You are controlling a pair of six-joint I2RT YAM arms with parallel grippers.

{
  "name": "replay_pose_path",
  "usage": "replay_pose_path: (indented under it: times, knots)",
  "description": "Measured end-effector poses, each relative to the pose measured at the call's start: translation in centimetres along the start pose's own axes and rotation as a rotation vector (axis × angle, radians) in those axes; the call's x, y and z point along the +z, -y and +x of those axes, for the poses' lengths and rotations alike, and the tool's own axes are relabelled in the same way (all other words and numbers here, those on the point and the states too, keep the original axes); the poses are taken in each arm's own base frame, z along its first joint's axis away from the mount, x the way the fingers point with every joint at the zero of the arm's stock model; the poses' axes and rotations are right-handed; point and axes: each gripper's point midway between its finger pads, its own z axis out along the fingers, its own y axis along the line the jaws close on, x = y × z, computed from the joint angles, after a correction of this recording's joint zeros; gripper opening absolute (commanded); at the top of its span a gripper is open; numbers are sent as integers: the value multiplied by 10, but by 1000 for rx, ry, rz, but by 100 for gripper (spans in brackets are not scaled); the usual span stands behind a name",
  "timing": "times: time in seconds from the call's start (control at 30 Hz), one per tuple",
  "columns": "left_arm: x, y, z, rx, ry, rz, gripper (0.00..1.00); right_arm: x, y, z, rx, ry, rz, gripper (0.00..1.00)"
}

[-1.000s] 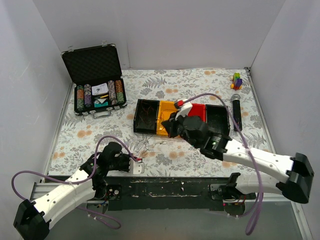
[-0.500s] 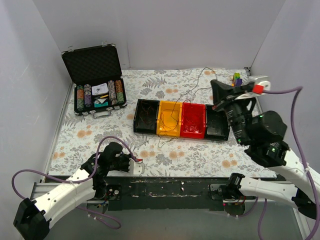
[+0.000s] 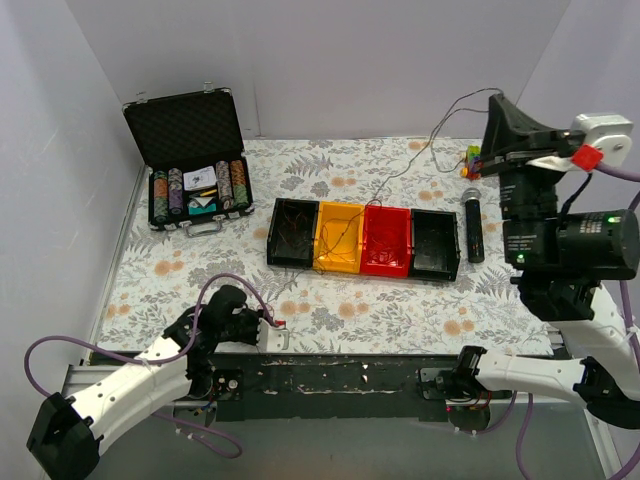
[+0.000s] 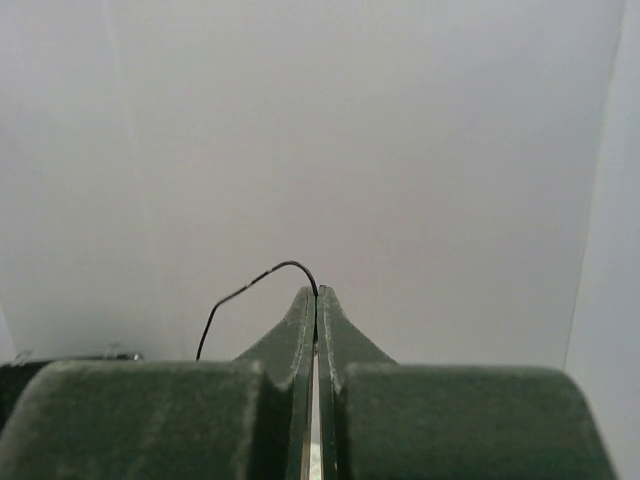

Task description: Untangle the cables

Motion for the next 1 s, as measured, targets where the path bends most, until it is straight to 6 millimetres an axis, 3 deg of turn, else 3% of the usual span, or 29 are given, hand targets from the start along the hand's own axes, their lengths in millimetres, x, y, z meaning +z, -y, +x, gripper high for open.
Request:
replay_pose_path:
  times: [0.2, 0.33, 0.43, 0.5, 0.6, 0.7, 0.83, 1.0]
  knots:
    - [2, 3, 3, 11, -7, 6, 0, 12, 37, -77, -13, 162, 102, 1]
    - [3, 3, 5, 25, -5, -1, 0, 8, 72, -129, 8, 269, 187, 1]
    - [4, 3, 5, 32, -2, -6, 0, 2, 92, -153, 33, 317, 223, 1]
    - [4, 2, 5, 34, -1, -9, 0, 0, 98, -158, 38, 327, 234, 1]
    - [4, 2, 5, 34, -1, -9, 0, 2, 90, -145, 10, 300, 225, 1]
    - [4, 2, 4, 26, -1, -10, 0, 9, 69, -115, -50, 235, 193, 1]
    - [0, -6, -3, 3, 13, -28, 0, 12, 37, -57, -136, 110, 138, 1]
    - [-9, -28, -23, -13, 63, -76, 0, 3, 12, 19, -203, -46, 92, 1]
